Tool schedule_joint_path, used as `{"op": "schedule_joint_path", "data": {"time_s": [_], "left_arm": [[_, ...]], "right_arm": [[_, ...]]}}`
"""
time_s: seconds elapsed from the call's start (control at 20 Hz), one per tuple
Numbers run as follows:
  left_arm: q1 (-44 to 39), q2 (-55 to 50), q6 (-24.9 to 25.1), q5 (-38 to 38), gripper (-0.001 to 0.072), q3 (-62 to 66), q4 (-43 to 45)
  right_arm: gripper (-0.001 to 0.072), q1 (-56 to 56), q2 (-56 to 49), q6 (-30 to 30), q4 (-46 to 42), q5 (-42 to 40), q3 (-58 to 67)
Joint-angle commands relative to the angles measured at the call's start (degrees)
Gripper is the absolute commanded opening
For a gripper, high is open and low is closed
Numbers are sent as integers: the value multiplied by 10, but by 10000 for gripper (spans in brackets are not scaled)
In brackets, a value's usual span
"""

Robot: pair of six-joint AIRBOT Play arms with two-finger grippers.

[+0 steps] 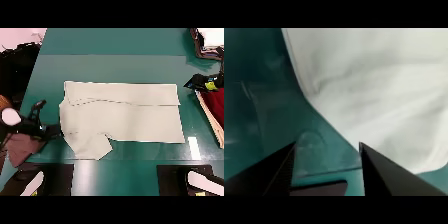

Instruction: Fold the shirts.

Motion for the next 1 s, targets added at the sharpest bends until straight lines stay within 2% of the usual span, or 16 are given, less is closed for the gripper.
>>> {"op": "schedule_joint_path", "data": {"time_s": [0.0, 0.35, 0.65, 0.7, 0.75, 0.8, 0.95], "left_arm": [[0, 58, -19, 8, 480, -87, -31], [0, 57, -13, 107, 480, -151, -132], [0, 57, 23, 189, 478, -184, -202], [0, 57, 23, 192, 396, -183, -210], [0, 57, 32, 191, 111, -182, -221], [0, 57, 51, 190, 24, -178, -237], [0, 58, 65, 156, 23, -140, -231]], "right_arm": [[385, 3, 4, 0, 4, -2, 0], [385, 3, 5, 0, 4, 5, 0], [384, 3, 5, 0, 4, 12, 0], [383, 3, 5, 0, 3, 23, 0], [384, 2, 5, 0, 1, 37, 0], [383, -4, 5, 0, -3, 57, 0], [384, -48, 27, -9, -3, 97, -40]]}}
